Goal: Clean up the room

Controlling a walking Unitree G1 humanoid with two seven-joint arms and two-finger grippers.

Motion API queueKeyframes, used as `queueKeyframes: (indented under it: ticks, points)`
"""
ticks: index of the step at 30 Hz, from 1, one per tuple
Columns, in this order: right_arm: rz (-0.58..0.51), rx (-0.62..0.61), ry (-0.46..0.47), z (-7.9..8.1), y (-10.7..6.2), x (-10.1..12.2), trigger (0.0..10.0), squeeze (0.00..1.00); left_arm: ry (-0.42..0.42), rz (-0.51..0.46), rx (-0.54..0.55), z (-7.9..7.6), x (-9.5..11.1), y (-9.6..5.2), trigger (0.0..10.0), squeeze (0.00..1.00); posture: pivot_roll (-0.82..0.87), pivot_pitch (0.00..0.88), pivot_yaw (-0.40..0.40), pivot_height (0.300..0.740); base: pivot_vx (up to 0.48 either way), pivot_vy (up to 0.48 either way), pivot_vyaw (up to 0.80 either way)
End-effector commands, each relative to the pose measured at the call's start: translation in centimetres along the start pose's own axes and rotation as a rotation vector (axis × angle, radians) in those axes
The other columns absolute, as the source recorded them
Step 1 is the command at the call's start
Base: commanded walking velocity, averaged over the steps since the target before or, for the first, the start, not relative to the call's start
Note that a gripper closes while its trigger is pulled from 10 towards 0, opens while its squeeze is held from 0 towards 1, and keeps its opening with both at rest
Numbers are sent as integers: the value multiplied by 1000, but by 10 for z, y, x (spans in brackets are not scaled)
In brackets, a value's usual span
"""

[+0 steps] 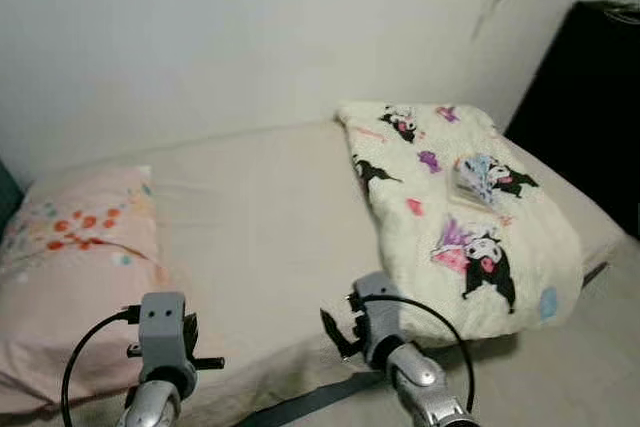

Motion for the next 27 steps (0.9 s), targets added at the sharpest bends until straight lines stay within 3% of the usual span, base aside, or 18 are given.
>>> queueKeyframes:
  ticks: [1,17,18,20,21,27]
  points:
    - [21,-25,13,-8,-5,-8,10000,0,7,24,-16,-4,-6,-3,10000,0,25,73,-35,740,0,-469,0]
    - [15,-27,16,-7,-5,-6,10000,0,33,18,-45,-7,-2,-2,10000,0,27,79,-31,740,0,-469,0]
    - [15,-28,18,-7,-5,-6,10000,0,53,29,-84,-12,-3,-2,7882,0,29,81,-30,740,0,461,0]
    - [15,-28,18,-7,-5,-7,10000,0,54,33,-96,-14,-3,-2,7882,0,29,81,-30,740,0,461,0]
    - [15,-28,18,-7,-5,-7,10000,0,48,36,-100,-14,-3,-1,10000,0,27,84,-27,740,0,461,0]
    - [13,-35,25,-8,-6,-7,10000,0,33,22,-72,-11,1,2,10000,0,26,86,-24,740,0,231,0]
Point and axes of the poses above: a point about 5 cm out from each wrist's last joint towards the gripper, its own y axis pointing out of the wrist towards the gripper, its own x axis along the axis of the wrist's last joint, z = x × y, the point moved 5 cm from there along y, pointing out of the wrist towards the gripper, and after that the axes turned 14 degrees about y, right-handed, at the moved point
